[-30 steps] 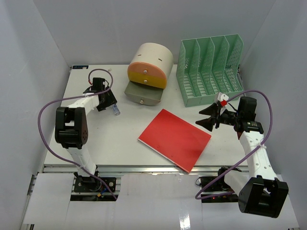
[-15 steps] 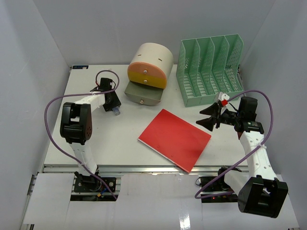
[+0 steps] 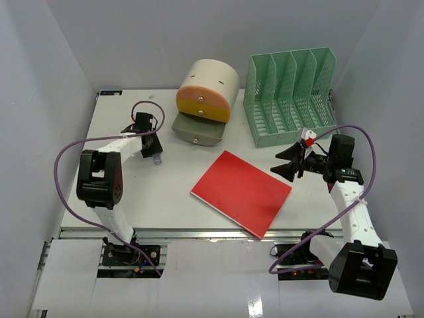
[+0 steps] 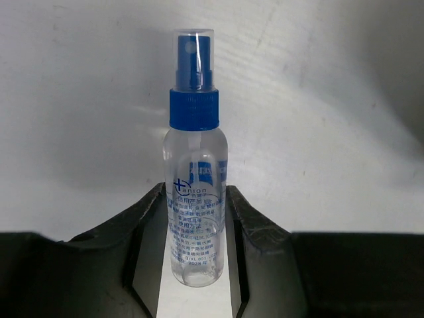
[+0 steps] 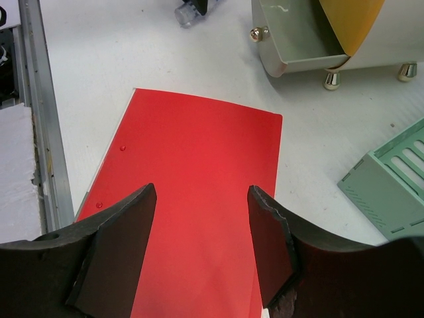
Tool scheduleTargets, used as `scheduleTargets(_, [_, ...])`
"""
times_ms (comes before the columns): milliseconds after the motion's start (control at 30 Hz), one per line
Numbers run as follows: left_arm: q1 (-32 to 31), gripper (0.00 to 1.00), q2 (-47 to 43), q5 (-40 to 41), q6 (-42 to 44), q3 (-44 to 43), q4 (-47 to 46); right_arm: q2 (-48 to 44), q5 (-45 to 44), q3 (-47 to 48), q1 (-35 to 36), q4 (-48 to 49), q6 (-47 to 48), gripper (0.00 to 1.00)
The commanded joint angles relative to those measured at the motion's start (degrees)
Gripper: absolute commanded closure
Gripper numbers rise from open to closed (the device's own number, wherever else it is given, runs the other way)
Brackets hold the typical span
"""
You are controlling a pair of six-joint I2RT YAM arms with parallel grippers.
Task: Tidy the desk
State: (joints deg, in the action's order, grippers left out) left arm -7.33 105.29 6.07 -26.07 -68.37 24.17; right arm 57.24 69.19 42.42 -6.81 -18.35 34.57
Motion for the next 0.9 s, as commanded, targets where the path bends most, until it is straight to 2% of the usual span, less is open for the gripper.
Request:
scheduleTargets(0, [-1.54, 0.97, -14.15, -3.24, 9.64, 2.89, -4.68, -0.02, 1.24, -0.23, -0.49, 1.77, -0.82, 0.36])
scheduleTargets(100, [-3.78, 0.97, -18.50, -4.96, 14.43, 2.05, -5.58, 0.06, 1.30, -0.33, -0.49, 2.02, -1.01, 0.36])
scheduleTargets(167, [-4.52, 0.98, -19.40, -8.54, 13.95, 0.30, -5.37, 0.06, 1.30, -0.40, -0.49, 2.17, -1.08, 0.36])
scheduleTargets(300, [-4.63, 0.98, -18.23, -14.41, -0.64, -3.12, -5.26, 0.06, 1.04, -0.40, -0.67, 2.27, -1.09, 0.36])
scheduleTargets(433, [-5.46, 0.99, -14.53, -16.96, -19.48, -6.14, -5.65, -0.01, 1.04, -0.49, -1.00, 2.41, -1.16, 0.36])
scheduleTargets(533, [-7.23, 0.99, -11.56, -19.46, -34.79, -6.87, -9.93, 0.04, 1.12, -0.49, -1.13, 2.44, -1.17, 0.36])
scheduleTargets(633, [-9.38, 0.98, -7.64, -20.34, -42.45, -8.68, -14.13, -0.13, 1.12, -0.49, -1.21, 2.44, -1.15, 0.36])
scheduleTargets(767, [-10.62, 0.96, -2.46, -21.55, -47.16, -12.33, -16.07, -0.34, 1.27, -0.49, -1.37, 2.44, -1.12, 0.36])
scheduleTargets(867, [-10.72, 0.82, 0.33, -21.86, -49.37, -12.65, -17.41, -0.65, 1.42, -0.49, -1.48, 2.44, -1.17, 0.36])
